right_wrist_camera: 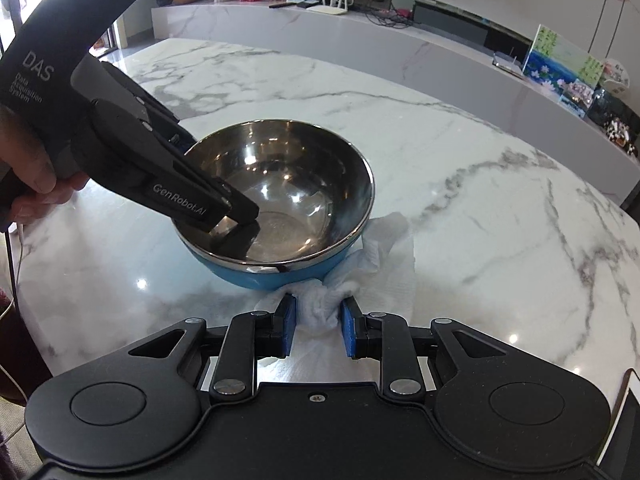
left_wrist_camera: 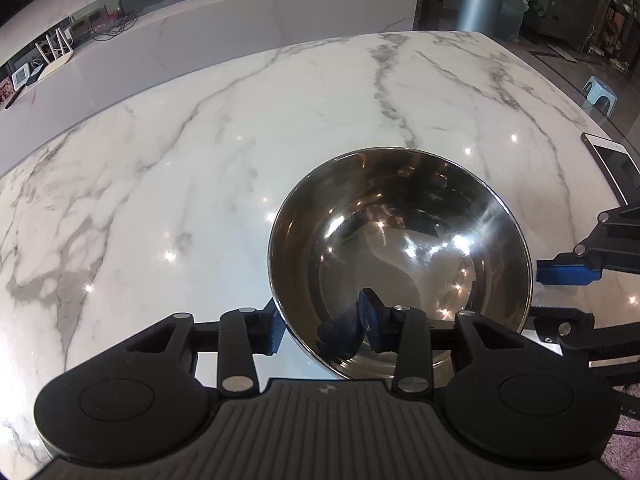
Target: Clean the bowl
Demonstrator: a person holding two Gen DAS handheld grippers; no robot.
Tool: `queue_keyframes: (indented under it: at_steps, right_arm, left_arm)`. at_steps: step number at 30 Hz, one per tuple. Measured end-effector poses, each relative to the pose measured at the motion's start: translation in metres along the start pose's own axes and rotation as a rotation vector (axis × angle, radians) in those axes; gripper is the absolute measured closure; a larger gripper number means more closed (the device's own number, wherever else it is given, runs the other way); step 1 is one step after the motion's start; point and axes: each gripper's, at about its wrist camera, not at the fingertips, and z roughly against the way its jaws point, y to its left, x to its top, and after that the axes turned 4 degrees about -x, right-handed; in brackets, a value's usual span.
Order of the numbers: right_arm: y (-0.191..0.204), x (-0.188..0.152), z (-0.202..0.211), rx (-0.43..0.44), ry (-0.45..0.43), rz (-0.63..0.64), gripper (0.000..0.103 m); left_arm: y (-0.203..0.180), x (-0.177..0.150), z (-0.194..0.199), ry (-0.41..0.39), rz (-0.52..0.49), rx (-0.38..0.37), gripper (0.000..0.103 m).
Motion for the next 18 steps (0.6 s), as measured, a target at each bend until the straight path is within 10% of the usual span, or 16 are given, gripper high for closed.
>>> queue_keyframes:
  at_steps: [18]
  right_arm:
    - [0.01,0.016,0.046,0.053,-0.048,-0.004,0.08]
  left_arm:
    - [-0.001,0.001,0.001,0.006,0.002,0.003,0.067]
